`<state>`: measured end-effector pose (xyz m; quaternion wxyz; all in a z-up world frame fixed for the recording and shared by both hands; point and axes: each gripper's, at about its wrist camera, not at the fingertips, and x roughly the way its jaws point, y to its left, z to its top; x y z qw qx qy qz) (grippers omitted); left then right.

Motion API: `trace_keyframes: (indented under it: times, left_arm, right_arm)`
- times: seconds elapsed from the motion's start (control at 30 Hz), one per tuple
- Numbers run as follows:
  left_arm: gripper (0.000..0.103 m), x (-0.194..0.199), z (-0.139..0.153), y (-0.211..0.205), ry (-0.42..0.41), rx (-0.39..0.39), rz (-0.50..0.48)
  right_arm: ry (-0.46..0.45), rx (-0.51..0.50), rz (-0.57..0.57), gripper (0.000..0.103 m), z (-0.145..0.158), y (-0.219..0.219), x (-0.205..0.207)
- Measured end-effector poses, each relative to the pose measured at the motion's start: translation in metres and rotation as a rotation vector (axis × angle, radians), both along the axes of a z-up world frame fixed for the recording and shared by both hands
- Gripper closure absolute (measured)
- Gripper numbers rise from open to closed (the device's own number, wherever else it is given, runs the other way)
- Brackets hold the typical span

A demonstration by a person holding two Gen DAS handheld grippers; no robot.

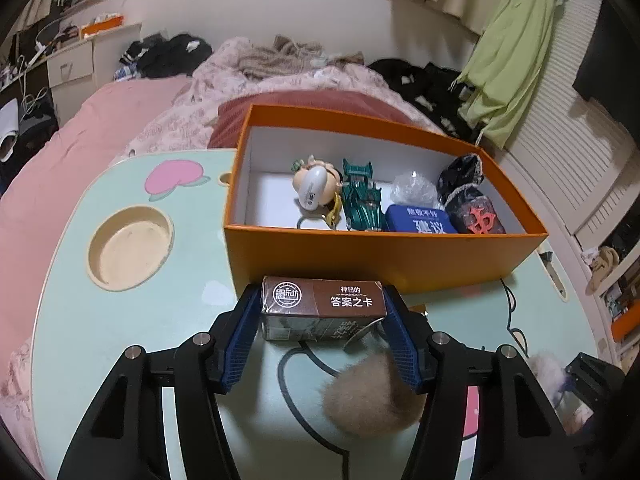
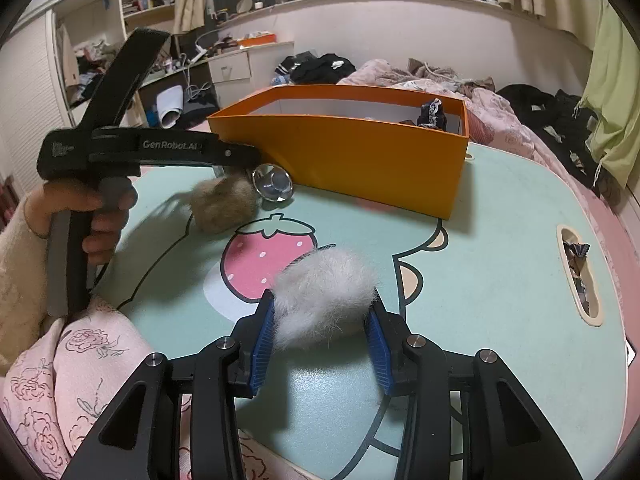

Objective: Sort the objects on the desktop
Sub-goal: 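Grasp the brown milk carton with the left gripper while the right gripper holds the white pompom, then drop the carton into the orange box with the left gripper while the right gripper drops the white pompom in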

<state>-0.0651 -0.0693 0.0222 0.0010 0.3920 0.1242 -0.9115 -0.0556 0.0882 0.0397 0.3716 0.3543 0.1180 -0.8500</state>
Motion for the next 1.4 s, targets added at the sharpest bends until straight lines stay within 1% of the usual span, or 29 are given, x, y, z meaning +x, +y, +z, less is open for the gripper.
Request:
trace_keyframes:
  times: [0.07,0.1,0.23,0.33,0.4,0.47,0.5,0.57,0.67,0.7,0.77,0.87,0.9,0.93,0.97,1.0,1.03,1.07,1.1,1.13,1.17,1.2,1.27,1.4]
  left_arm:
    - [0.044,0.004,0.002,-0.002,0.024,0.02,0.001]
    - [0.044,0.009,0.005,-0.003,0.049,0.03,0.002]
    - [0.044,0.024,0.022,-0.005,0.117,0.035,0.003]
    - [0.044,0.036,0.041,-0.007,0.163,0.038,-0.011]
    - [0.044,0.04,0.057,-0.009,0.197,0.037,-0.024]
    - [0.044,0.04,0.071,-0.008,0.223,0.036,-0.038]
    - [0.044,0.04,0.078,-0.007,0.236,0.037,-0.048]
    - [0.044,0.035,0.089,-0.004,0.255,0.039,-0.069]
    - [0.044,0.021,0.102,0.001,0.274,0.014,-0.093]
    - [0.044,0.013,0.106,0.003,0.282,0.006,-0.101]
    - [0.044,-0.002,0.109,0.003,0.278,0.021,-0.11]
    - [0.044,-0.027,0.105,0.001,0.26,0.041,-0.105]
    - [0.043,-0.035,0.099,0.0,0.259,0.042,-0.096]
    - [0.04,-0.041,0.092,0.0,0.253,0.041,-0.087]
    - [0.029,-0.051,0.079,-0.002,0.217,0.032,-0.063]
    - [0.025,-0.055,0.069,-0.003,0.186,0.025,-0.04]
    - [0.025,-0.057,0.057,-0.005,0.149,0.029,-0.019]
    - [0.025,-0.058,0.048,-0.006,0.125,0.04,-0.019]
    - [0.025,-0.058,0.039,-0.007,0.097,0.052,-0.027]
    - [0.023,-0.052,0.036,-0.002,0.137,0.001,-0.042]
    - [0.019,-0.047,0.036,0.001,0.153,-0.045,-0.037]
    - [0.019,-0.045,0.035,0.005,0.151,-0.088,-0.033]
    - [0.019,-0.043,0.035,0.007,0.153,-0.108,-0.039]
    - [0.019,-0.041,0.036,0.007,0.155,-0.113,-0.039]
  right_arm:
    - [0.002,0.001,-0.001,0.063,0.0,0.0,0.0]
    - [0.002,0.001,-0.003,0.063,0.001,0.0,0.0]
    - [0.005,-0.013,-0.008,0.063,0.004,0.002,-0.002]
    - [0.009,-0.046,-0.018,0.063,0.01,0.007,-0.004]
    - [-0.01,-0.094,-0.02,0.063,0.017,0.011,-0.008]
    - [-0.023,-0.151,-0.017,0.063,0.027,0.013,-0.015]
    - [-0.016,-0.162,-0.016,0.063,0.033,0.012,-0.018]
    - [0.028,-0.176,-0.015,0.063,0.05,0.006,-0.025]
    - [0.106,-0.214,-0.013,0.063,0.082,-0.007,-0.043]
    - [0.123,-0.228,-0.02,0.063,0.092,-0.012,-0.052]
    - [0.139,-0.247,-0.041,0.063,0.105,-0.021,-0.07]
    - [0.137,-0.267,-0.078,0.063,0.107,-0.034,-0.098]
    - [0.132,-0.264,-0.09,0.06,0.102,-0.038,-0.108]
    - [0.125,-0.239,-0.101,0.045,0.096,-0.043,-0.114]
    - [0.112,-0.177,-0.13,0.034,0.085,-0.05,-0.121]
    - [0.11,-0.123,-0.163,0.025,0.074,-0.053,-0.123]
    - [0.098,-0.078,-0.178,0.025,0.06,-0.056,-0.124]
    - [0.155,-0.063,-0.167,0.025,0.055,-0.056,-0.117]
    - [0.184,-0.046,-0.163,0.024,0.05,-0.056,-0.111]
    - [0.167,-0.061,-0.164,0.023,0.049,-0.053,-0.11]
    - [0.152,-0.078,-0.165,0.023,0.047,-0.05,-0.11]
    - [0.149,-0.078,-0.162,0.023,0.046,-0.048,-0.11]
    - [0.165,-0.066,-0.154,0.023,0.042,-0.048,-0.108]
    - [0.162,-0.069,-0.156,0.023,0.04,-0.046,-0.107]
